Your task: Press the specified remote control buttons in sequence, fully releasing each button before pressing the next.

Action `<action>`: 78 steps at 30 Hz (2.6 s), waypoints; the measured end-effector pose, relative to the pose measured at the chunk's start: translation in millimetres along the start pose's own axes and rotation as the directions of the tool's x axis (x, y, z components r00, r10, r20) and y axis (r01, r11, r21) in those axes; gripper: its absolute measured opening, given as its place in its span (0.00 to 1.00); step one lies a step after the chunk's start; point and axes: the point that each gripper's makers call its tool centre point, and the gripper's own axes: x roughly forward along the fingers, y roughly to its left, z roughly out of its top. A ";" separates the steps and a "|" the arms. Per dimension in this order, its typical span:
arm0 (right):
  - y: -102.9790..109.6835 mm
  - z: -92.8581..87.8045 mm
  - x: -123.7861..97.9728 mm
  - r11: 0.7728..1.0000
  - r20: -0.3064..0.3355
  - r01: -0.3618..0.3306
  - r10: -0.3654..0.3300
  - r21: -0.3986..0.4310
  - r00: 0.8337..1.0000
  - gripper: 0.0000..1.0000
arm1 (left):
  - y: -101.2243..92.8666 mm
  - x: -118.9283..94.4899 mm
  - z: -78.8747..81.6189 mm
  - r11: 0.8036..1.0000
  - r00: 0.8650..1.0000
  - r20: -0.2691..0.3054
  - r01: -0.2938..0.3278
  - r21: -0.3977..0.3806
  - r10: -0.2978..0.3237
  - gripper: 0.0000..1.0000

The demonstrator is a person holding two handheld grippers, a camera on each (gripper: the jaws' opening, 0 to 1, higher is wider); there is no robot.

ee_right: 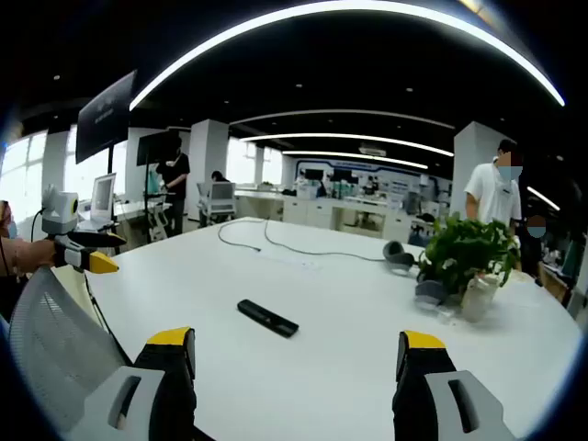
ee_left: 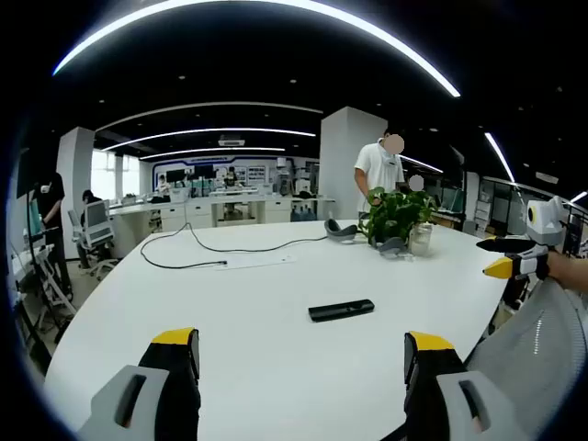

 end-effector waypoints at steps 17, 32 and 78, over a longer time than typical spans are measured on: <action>7.7 -7.6 3.2 0.998 -0.041 -0.035 0.033 -0.050 0.999 0.89 | 7.5 -1.1 -4.2 0.999 0.999 -0.009 -0.032 0.005 0.032 0.96; 3.6 -5.2 1.5 0.996 -0.035 -0.008 0.005 -0.091 0.999 0.87 | 7.6 -0.5 -4.3 0.999 1.000 -0.011 -0.028 0.026 0.028 0.96; -6.2 -17.3 10.0 1.000 -0.102 -0.001 0.000 -0.017 0.995 0.81 | -38.5 82.0 -55.4 0.896 0.836 -0.480 0.398 0.194 -0.267 0.99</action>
